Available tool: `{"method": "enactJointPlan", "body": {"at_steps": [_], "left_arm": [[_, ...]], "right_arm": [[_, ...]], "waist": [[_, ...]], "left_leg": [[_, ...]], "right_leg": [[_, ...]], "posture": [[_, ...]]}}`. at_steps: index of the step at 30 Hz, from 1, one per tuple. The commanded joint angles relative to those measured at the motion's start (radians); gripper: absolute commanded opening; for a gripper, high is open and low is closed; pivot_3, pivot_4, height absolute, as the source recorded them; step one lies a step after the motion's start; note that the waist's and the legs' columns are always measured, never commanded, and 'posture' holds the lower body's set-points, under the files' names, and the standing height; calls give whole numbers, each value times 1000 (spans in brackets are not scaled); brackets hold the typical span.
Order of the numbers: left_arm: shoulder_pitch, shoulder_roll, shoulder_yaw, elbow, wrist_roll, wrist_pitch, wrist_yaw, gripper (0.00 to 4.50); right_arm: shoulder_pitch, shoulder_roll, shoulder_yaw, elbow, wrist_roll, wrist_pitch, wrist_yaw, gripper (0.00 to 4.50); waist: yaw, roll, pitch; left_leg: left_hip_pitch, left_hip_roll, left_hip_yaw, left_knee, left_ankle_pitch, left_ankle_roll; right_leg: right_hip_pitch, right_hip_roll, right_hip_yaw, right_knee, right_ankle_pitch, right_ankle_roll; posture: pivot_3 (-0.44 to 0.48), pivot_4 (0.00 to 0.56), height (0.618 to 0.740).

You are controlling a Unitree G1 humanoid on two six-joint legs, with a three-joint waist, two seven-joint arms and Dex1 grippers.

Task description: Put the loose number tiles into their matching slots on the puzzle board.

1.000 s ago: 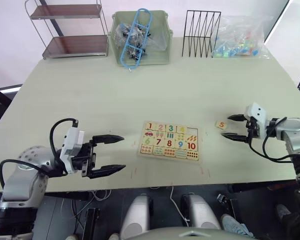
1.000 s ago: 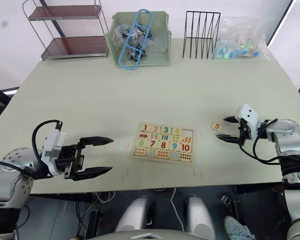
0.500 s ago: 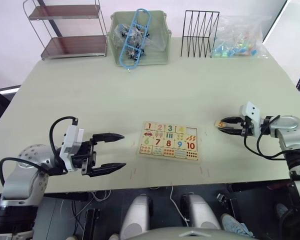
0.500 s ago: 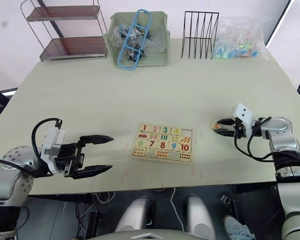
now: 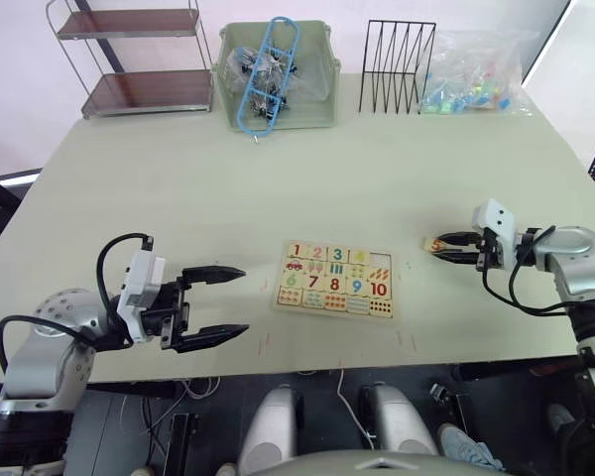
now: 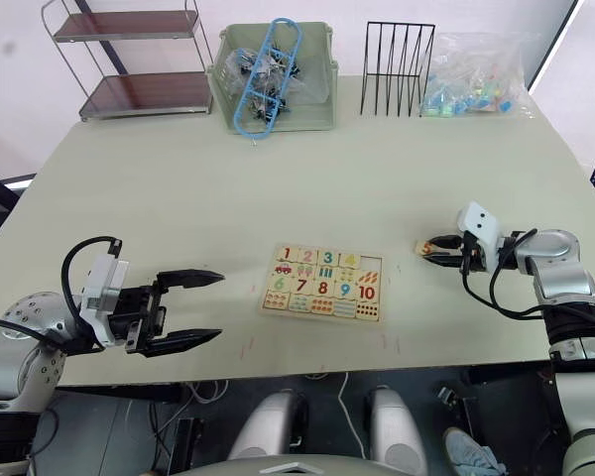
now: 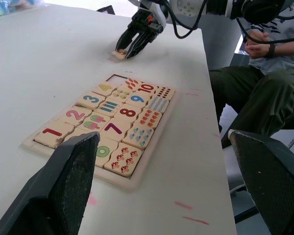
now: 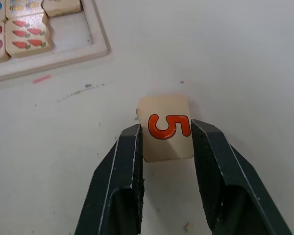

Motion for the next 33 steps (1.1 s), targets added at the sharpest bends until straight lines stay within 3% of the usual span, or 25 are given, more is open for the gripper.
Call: {"method": "enactJointPlan", "body": {"at_steps": [1,9,18,33], "left_arm": [[5,3,38,-30,-14,-18,12,4500],[8,4,35,-31,-10,-27,21,4500],[18,2,37,-38,-3,-38,25,4500],[33,6,42,-46,-9,-42,39,4500]], "right_arm": [[-10,-33,1,-124,-25,92,-49,885],[-59,-69,98,-362,-39,373,-2,885],[-183,-57,253,-519,-63,612,35,885],[-271,-26,418,-545,-130,735,14,885]], "waist": [[1,0,0],[0,0,0],[1,0,0],[1,0,0]], "left_leg": [[0,0,0,0,0,0],[0,0,0,0,0,0],[-1,0,-1,0,0,0],[-3,0,-2,0,0,0]], "right_leg": [[0,0,0,0,0,0],[-1,0,0,0,0,0],[-2,0,-1,0,0,0],[-3,-1,-1,-1,-1,-1]], "posture": [[0,150,740],[0,150,740],[0,150,740],[0,150,740]]}}
